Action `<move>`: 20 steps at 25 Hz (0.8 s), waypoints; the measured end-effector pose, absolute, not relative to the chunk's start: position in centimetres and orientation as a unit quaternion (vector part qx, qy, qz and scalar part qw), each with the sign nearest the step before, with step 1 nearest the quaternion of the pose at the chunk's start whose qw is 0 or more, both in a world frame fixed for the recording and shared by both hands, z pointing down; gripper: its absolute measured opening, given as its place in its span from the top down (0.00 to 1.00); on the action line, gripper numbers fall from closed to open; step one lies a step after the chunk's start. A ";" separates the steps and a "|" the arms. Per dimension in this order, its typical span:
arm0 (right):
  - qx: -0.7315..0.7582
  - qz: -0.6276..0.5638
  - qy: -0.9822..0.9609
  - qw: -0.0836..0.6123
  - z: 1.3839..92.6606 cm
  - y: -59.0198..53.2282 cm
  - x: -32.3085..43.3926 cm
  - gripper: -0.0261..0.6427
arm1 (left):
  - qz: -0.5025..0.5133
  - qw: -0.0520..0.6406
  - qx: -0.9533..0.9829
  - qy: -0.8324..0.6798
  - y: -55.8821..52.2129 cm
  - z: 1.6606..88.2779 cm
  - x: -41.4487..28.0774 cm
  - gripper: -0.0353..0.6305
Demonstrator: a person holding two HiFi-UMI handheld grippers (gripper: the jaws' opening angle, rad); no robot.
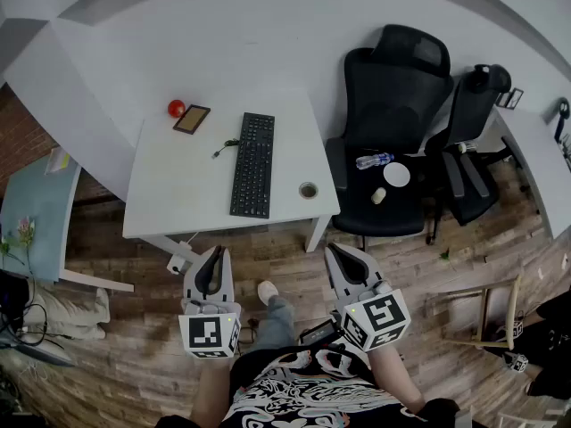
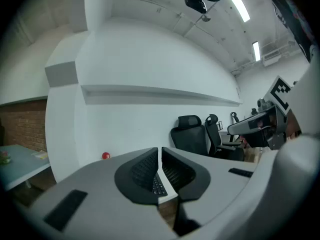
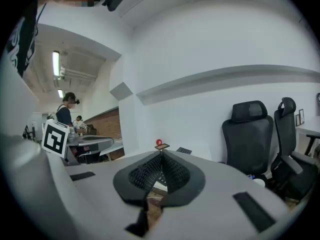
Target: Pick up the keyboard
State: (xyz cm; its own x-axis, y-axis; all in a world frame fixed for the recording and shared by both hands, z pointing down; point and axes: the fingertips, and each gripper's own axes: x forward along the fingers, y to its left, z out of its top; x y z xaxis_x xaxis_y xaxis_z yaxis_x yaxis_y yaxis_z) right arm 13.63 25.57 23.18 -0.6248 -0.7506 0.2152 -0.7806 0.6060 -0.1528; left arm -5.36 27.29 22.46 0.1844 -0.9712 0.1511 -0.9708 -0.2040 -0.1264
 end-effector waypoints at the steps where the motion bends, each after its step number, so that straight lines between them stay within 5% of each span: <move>1: 0.430 0.114 -0.893 0.064 23.2 26.6 13.7 0.92 | -0.097 -0.003 -0.773 0.627 28.4 22.6 -5.1 0.90; 20: 0.408 0.094 -0.908 0.018 21.7 34.0 15.2 0.92 | -0.062 -0.026 -0.775 0.629 34.7 21.6 -3.6 0.90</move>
